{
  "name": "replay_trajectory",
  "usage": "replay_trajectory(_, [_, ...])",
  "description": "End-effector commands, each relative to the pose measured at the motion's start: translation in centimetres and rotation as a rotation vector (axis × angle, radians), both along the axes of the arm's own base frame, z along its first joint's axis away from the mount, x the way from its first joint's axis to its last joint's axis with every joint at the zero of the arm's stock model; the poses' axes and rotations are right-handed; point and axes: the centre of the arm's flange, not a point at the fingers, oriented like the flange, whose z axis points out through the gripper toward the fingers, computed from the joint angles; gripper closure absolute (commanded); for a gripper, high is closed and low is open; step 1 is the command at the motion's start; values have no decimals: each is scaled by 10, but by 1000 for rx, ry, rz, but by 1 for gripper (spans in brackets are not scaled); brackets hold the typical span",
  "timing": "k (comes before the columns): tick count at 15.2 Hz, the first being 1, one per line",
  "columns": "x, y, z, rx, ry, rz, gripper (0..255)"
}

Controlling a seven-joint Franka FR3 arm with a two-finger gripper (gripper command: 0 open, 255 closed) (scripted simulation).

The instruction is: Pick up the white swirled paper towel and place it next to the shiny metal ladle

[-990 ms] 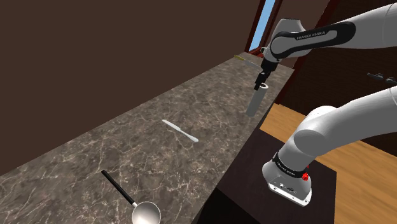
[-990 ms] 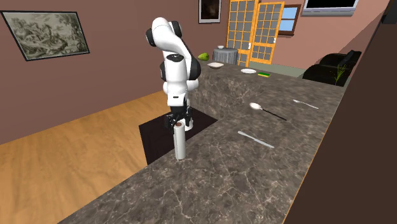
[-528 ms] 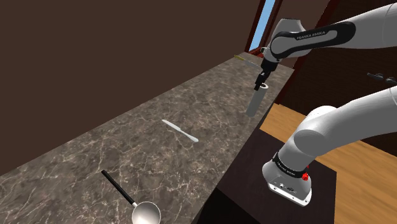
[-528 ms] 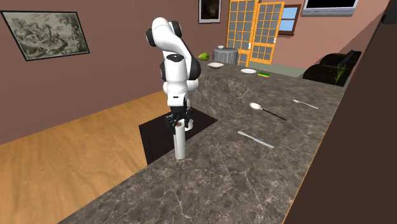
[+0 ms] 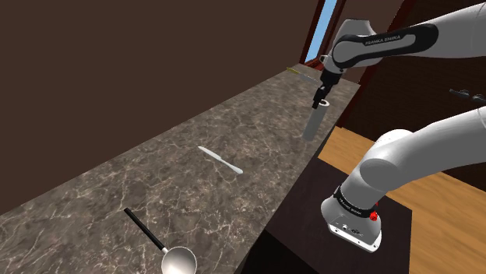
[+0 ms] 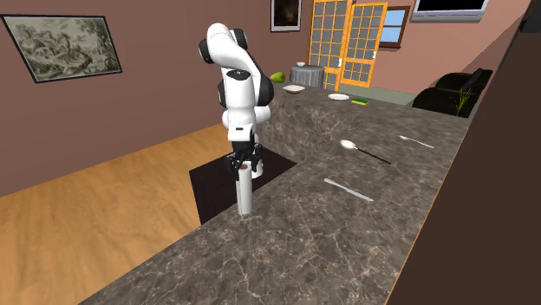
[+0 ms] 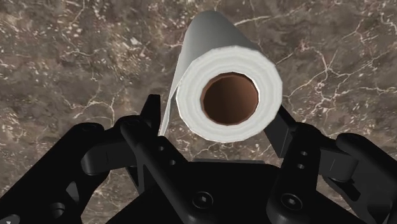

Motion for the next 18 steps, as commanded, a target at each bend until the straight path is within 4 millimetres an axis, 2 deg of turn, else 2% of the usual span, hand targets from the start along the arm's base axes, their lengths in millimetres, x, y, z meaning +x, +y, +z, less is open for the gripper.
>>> replay_trajectory(1, [-1,0,10,0,0,0,255])
replay_trajectory(18, [-1,0,100,0,0,0,255])
